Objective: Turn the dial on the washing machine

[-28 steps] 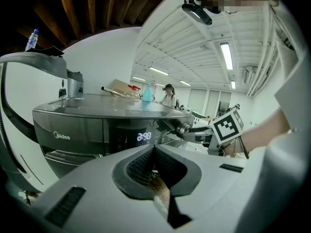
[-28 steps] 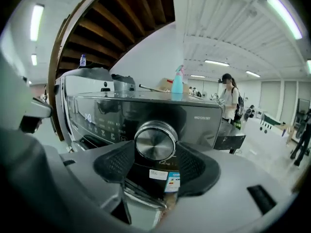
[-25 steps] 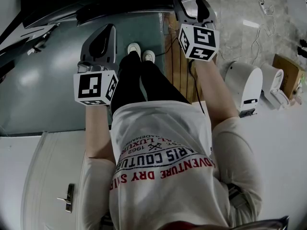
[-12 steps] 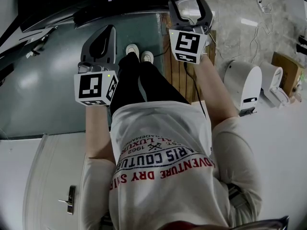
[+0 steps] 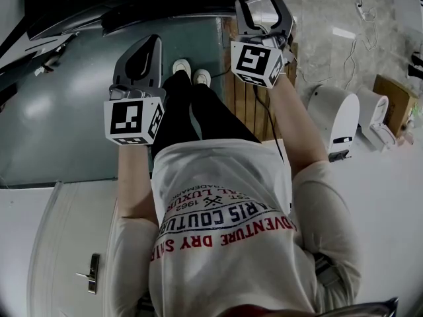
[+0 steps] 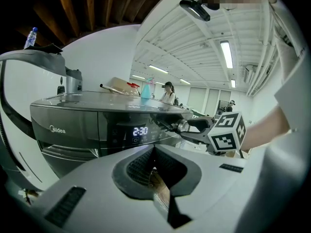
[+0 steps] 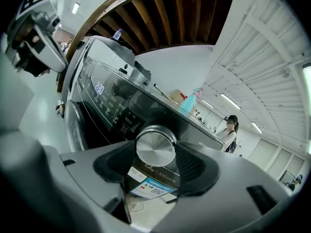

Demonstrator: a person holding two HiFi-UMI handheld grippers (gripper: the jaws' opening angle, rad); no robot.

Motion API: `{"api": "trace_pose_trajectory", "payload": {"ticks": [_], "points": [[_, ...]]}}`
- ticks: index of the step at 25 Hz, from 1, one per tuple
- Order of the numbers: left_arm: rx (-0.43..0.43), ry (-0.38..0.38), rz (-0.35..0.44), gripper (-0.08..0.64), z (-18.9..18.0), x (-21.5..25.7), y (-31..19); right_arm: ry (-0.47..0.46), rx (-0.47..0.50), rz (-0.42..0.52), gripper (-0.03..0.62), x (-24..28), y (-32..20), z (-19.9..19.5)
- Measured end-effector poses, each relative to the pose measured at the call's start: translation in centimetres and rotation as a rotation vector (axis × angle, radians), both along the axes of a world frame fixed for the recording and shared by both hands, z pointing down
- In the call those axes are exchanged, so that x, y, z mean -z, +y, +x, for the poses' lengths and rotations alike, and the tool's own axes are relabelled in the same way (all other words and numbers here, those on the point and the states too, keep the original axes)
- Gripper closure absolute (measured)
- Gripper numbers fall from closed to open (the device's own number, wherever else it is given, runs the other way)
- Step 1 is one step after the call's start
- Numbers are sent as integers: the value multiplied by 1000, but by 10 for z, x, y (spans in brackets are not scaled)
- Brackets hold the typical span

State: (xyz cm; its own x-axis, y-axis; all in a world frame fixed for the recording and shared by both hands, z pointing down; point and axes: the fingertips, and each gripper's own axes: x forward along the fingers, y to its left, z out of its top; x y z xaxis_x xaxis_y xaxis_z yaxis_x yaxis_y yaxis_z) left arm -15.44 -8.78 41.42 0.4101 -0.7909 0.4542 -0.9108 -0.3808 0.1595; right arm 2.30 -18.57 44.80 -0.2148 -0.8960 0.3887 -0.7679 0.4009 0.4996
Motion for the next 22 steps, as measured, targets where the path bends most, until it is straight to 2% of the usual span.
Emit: {"api": "trace_pose_trajectory", "payload": {"ticks": [4,8,10,19,22], "points": [[-4,-10,5,545,2,2,2,-74,-19,-49,314,1,-1,0],[-6,-12,20,545,5,8,1,-261,-87,-150,314,4,-2,2],[-6,-11,22,545,4,9,1,-324,-121,-182,313,3,-3,2],[-16,-28,24,545,11,18,9,-325,-140,-215,319,10,3,8],[-23,-46,53,545,11,36,9,-320,-118,-183,319,30,15,5]]}}
